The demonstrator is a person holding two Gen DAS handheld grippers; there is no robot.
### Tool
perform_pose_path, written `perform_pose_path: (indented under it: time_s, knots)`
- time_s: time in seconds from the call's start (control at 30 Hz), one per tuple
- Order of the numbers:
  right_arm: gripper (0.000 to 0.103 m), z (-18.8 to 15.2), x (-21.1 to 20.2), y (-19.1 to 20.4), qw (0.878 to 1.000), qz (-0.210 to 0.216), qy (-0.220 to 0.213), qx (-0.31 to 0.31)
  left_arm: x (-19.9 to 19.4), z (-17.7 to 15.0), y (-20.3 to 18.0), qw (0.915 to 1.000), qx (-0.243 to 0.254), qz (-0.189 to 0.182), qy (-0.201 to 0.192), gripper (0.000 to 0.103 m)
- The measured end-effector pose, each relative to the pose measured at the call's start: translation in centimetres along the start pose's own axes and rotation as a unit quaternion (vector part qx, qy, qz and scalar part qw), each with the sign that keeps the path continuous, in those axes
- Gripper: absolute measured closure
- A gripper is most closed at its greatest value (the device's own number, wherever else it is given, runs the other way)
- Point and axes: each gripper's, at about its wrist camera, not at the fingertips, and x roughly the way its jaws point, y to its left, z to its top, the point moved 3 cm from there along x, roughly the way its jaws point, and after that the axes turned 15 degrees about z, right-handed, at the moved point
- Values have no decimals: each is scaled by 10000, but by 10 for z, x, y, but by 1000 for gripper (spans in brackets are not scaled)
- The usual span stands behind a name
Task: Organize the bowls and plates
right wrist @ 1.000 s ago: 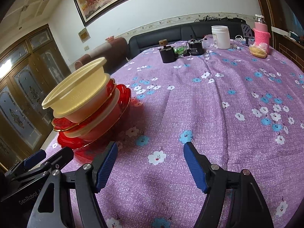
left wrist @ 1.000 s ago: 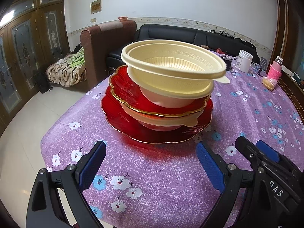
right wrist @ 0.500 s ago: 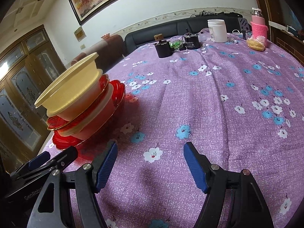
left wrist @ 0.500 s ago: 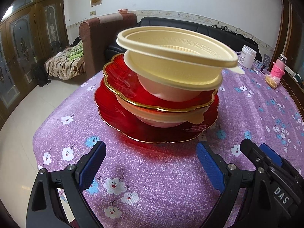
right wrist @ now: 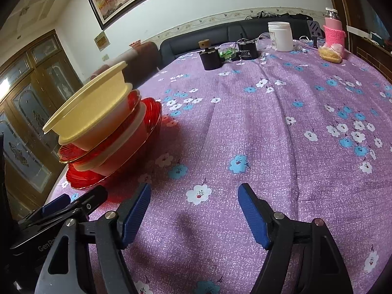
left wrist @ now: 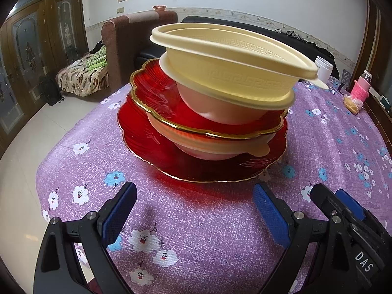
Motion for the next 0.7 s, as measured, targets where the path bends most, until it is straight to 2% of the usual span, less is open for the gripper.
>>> perform_pose_path:
  time_s: [0.4,0.7]
  knots:
    - [23,-1,-6,2,9998,161,-144,-50,-23,-3,12,9997,-135,-89,-194,7]
    - [23,-1,-14,17,9983,159,-296,-467,-68,-7,33,9966,-264,-49,-782,7]
